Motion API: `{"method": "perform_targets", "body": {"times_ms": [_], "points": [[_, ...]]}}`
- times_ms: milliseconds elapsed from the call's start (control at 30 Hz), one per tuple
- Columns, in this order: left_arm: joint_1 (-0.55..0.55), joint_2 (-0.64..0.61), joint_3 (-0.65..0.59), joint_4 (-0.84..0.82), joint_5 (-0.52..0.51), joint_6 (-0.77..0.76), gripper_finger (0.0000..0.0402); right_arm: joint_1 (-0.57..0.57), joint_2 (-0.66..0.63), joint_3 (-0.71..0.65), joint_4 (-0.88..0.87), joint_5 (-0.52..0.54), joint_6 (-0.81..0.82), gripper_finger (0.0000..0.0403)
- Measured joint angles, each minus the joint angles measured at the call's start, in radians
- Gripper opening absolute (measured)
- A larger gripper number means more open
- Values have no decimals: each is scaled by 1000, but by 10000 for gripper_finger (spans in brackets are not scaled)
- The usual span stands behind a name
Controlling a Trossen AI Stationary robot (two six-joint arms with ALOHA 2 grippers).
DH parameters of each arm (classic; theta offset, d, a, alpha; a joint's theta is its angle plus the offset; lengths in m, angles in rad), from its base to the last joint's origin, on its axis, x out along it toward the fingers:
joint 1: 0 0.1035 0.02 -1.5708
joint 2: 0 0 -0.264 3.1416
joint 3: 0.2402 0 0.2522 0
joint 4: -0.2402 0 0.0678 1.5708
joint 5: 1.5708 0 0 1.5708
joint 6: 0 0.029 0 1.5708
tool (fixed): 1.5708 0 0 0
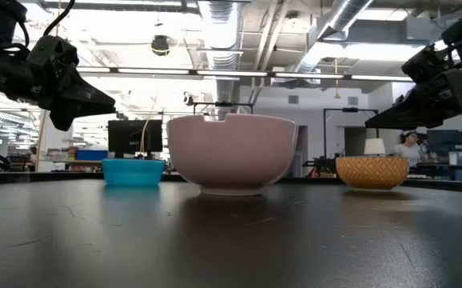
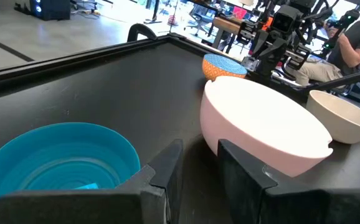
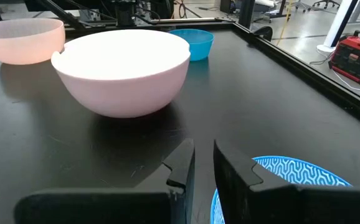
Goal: Nest bowls inside each other
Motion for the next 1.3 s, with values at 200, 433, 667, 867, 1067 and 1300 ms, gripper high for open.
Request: {"method": "perform_targets", "body": {"times_ms": [200, 433, 667, 867, 1067, 1300], "points": [[0, 0, 0, 0, 0, 0, 88, 0, 0, 0, 30, 1, 0, 75], [0, 0, 0, 9, -6, -45, 88, 6, 0, 0, 391, 0, 106, 75], [0, -2, 0, 54, -69, -40, 88, 6, 16, 55, 521, -3, 249, 75], [0, -2, 0, 87, -69, 68, 88, 42, 233, 213, 524, -26, 230, 75], [0, -2, 0, 86, -6, 114, 88, 128, 656, 492, 517, -28, 102, 75], [0, -2, 0, 82, 8, 122, 88, 226, 1131, 968, 364, -33, -69, 77]]}}
